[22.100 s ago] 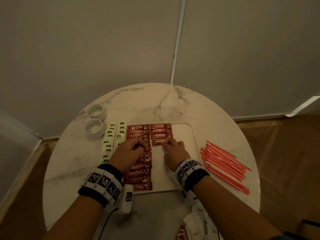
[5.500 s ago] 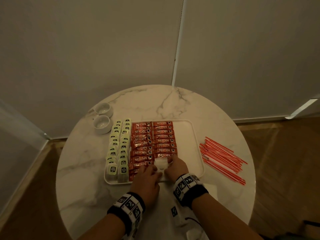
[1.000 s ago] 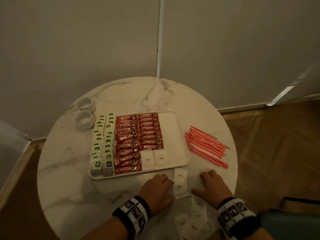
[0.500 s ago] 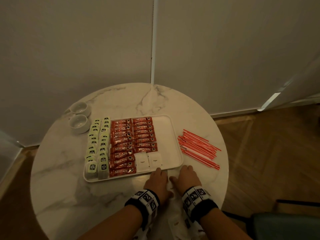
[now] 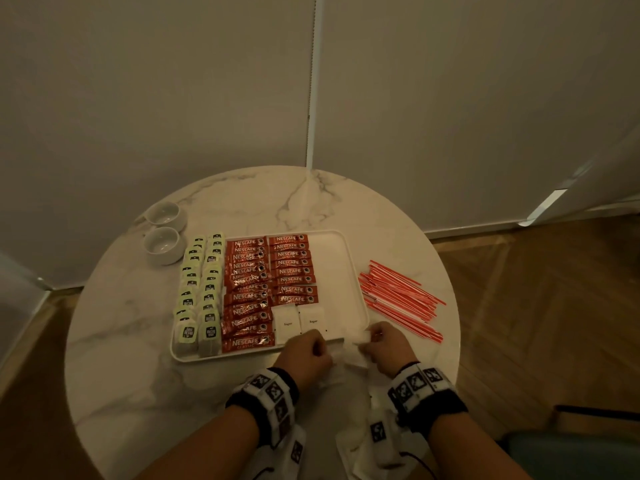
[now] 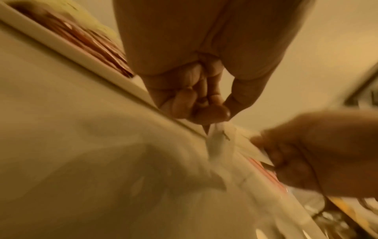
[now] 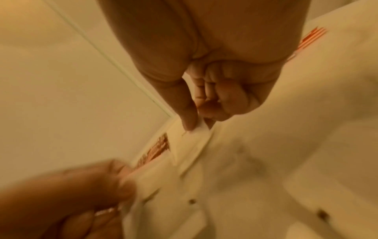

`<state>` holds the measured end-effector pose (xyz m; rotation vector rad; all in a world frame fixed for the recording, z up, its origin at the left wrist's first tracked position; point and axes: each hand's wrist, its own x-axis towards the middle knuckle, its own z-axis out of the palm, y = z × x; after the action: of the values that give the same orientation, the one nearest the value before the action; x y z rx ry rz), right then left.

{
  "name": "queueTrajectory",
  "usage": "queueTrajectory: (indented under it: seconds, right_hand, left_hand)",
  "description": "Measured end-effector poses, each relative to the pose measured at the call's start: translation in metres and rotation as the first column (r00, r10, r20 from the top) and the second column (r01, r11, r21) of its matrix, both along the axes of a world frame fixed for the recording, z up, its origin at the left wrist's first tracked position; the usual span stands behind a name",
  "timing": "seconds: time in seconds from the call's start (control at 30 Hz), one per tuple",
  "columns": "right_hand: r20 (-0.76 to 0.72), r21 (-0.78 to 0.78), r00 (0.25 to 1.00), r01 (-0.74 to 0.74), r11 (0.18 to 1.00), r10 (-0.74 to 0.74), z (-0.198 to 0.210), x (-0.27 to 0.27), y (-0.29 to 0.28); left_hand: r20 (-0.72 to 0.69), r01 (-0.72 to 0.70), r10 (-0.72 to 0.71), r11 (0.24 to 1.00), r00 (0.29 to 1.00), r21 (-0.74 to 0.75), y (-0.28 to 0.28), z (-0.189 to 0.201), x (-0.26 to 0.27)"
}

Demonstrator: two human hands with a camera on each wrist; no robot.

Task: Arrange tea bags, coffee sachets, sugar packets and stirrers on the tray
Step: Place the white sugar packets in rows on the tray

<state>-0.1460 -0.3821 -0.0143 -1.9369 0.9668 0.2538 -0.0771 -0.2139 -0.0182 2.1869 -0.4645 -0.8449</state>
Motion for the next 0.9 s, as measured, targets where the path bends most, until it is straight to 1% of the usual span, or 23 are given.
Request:
queueTrajectory:
  seconds: [0.07,0.1,0.17,0.2,0.23,0.27,0.33,0.37,0.4,0.47,0.53,0.57,0.6,0.63,0.7,0.8,0.9]
  right_hand:
    - [0.062,0.099,0.997,0.032,0.995,-0.038,0.005,0.002,-0.006]
    - [0.099,0.120,0.994,0.033,0.992,-0.045,0.007,0.004,-0.007]
    - [0.173,0.150,0.983,0.029,0.988,-0.055,0.013,0.010,-0.007]
    - [0.198,0.153,0.979,0.007,0.988,-0.038,0.016,0.015,-0.004]
    - [0.207,0.126,0.978,-0.043,0.991,0.016,0.018,0.021,-0.001]
    - [0.195,0.078,0.976,-0.115,0.990,0.098,0.019,0.028,0.004]
    - [0.139,-0.045,0.953,-0.267,0.963,0.271,0.020,0.040,0.017]
    - [0.103,-0.128,0.934,-0.330,0.935,0.343,0.019,0.044,0.025]
    - [0.067,-0.225,0.905,-0.397,0.890,0.421,0.018,0.047,0.033]
    - [-0.044,-0.378,0.807,-0.559,0.738,0.589,0.016,0.046,0.048]
    - [-0.178,-0.407,0.680,-0.709,0.576,0.711,0.010,0.039,0.060]
    - [-0.231,-0.392,0.623,-0.763,0.515,0.747,0.007,0.035,0.064]
    - [-0.268,-0.369,0.581,-0.798,0.476,0.768,0.004,0.031,0.068]
    - [-0.291,-0.354,0.556,-0.819,0.452,0.779,0.000,0.027,0.071]
    - [-0.313,-0.352,0.541,-0.829,0.434,0.781,-0.006,0.021,0.077]
    - [-0.318,-0.369,0.549,-0.823,0.432,0.773,-0.012,0.018,0.082]
    - [-0.305,-0.362,0.551,-0.821,0.441,0.777,-0.011,0.019,0.081]
  left_hand:
    - [-0.024,-0.092,0.091,0.992,0.996,-0.090,0.013,0.009,0.011]
    - [-0.015,-0.142,0.141,0.982,0.990,-0.123,0.020,0.012,0.018]
    - [0.022,-0.197,0.201,0.972,0.979,-0.127,0.031,0.016,0.031]
    - [0.052,-0.182,0.188,0.978,0.981,-0.099,0.035,0.017,0.037]
    - [0.082,-0.143,0.147,0.988,0.986,-0.053,0.038,0.017,0.042]
    - [0.108,-0.087,0.086,0.996,0.990,0.009,0.040,0.017,0.045]
    - [0.146,0.023,-0.043,0.990,0.988,0.139,0.041,0.020,0.048]
    - [0.173,0.066,-0.100,0.979,0.980,0.192,0.040,0.019,0.047]
    - [0.207,0.101,-0.152,0.966,0.966,0.238,0.040,0.018,0.046]
    - [0.296,0.127,-0.217,0.947,0.930,0.295,0.041,0.014,0.041]
    - [0.407,0.116,-0.253,0.936,0.878,0.332,0.042,0.009,0.035]
    - [0.443,0.116,-0.273,0.930,0.854,0.349,0.042,0.008,0.032]
    - [0.457,0.126,-0.295,0.923,0.839,0.365,0.042,0.007,0.027]
    - [0.446,0.142,-0.318,0.912,0.837,0.384,0.042,0.006,0.023]
    - [0.389,0.180,-0.367,0.880,0.845,0.439,0.042,0.006,0.013]
    - [0.320,0.230,-0.438,0.823,0.840,0.520,0.043,0.005,0.005]
    - [0.311,0.249,-0.472,0.798,0.825,0.549,0.043,0.004,0.005]
